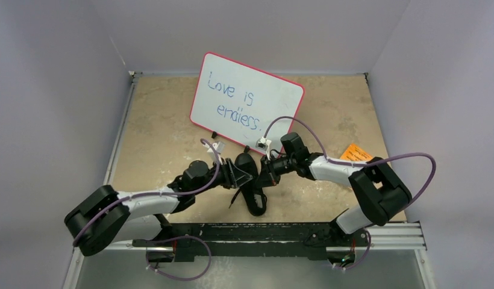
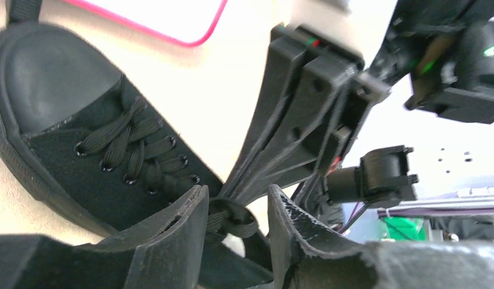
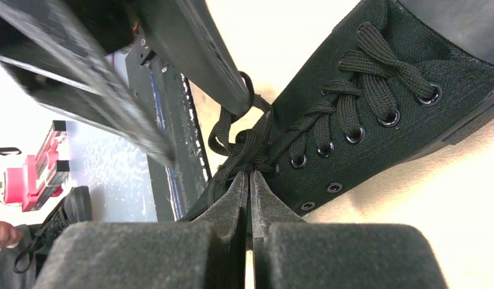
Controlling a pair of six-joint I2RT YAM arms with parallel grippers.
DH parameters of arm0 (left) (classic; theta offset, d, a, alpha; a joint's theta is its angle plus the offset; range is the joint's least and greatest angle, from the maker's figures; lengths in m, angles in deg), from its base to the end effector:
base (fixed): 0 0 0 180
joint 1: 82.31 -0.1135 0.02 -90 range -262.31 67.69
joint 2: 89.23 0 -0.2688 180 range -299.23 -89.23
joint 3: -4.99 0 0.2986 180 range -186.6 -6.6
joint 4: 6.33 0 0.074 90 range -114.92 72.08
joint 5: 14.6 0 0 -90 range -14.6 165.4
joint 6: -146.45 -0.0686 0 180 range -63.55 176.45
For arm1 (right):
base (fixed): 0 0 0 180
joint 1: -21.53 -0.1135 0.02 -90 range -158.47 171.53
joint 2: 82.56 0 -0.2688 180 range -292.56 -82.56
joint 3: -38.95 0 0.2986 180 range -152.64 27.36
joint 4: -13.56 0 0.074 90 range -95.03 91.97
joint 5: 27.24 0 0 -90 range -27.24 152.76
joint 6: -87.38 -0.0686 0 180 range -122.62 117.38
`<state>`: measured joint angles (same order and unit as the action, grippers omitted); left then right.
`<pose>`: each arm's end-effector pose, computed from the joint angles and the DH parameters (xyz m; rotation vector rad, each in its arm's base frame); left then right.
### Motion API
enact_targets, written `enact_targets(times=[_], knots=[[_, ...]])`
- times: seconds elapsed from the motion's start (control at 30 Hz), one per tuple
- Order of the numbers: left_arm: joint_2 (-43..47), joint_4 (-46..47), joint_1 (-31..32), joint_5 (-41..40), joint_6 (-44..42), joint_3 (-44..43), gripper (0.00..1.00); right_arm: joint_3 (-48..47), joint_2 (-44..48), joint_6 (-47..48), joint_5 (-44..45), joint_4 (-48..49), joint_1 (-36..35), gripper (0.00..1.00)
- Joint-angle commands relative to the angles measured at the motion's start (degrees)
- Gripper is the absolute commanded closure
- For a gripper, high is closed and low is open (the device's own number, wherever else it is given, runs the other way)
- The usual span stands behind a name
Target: Tie the shoes
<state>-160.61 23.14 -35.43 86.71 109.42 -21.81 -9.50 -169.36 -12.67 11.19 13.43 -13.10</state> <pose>0.1838 -0.2159 0.1218 0.0467 2.0722 -1.3429 0.2414 0.2320 0.1240 -0.9919 2.0878 1.4188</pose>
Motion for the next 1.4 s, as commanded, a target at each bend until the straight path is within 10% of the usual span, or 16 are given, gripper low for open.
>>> enact_targets(times=[0.0,0.7,1.03,1.37], knots=[[7.21,-4.41,-0.92,-4.44,0.09,1.20,0.58,0.35,1.95,-1.06,1.30,1.79,-0.35,1.00],[-3.97,10.47,-2.74,0.44,7.45,2.82,0.43,-0.20,3.03,-0.89,1.54,0.20,-0.08,1.00],[1.47,0.55,-3.70,-1.68,3.30,1.72,0.90,-4.39,8.35,1.29,8.41,-11.19,-0.09,1.00],[3.13,-2.58,-3.72,1.35,5.18,2.44,1.00,-8.83,7.21,0.57,15.60,-16.60,-0.12,1.00]])
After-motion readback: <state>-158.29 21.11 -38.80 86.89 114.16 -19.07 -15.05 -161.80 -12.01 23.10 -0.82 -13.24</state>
